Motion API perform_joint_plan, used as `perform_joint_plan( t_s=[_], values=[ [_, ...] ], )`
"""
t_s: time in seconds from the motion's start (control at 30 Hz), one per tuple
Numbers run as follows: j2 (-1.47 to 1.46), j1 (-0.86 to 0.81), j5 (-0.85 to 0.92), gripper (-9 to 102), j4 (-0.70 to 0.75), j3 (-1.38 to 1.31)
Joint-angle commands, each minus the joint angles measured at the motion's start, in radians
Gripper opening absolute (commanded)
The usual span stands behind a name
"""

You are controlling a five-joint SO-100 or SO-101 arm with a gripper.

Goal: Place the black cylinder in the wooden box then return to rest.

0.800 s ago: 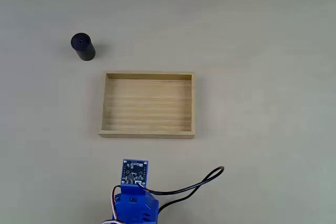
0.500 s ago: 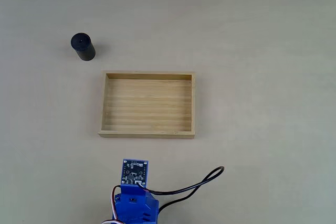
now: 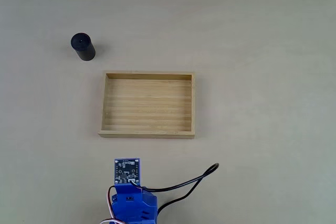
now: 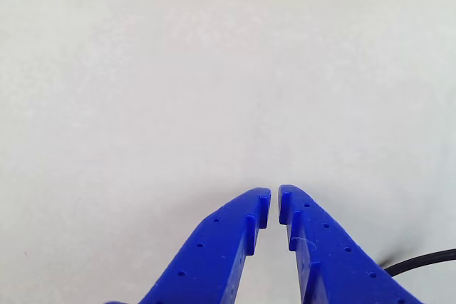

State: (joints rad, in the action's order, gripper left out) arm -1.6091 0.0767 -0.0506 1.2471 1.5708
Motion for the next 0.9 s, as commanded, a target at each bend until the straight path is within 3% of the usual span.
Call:
perform_joint_plan(
  t_s=[0.0,0.17,0.53,0.87],
  values=[
    [0.083,0.023,-0.011,0,-0.132,-0.074],
    [0.238,0.071,-0.023,0,-0.278,-0.201],
    [0.546,0.173,-0.041,0,-0.4,-0.503],
    [0.896,0.176,-0.021,5,-0.617,-0.753]
  ],
)
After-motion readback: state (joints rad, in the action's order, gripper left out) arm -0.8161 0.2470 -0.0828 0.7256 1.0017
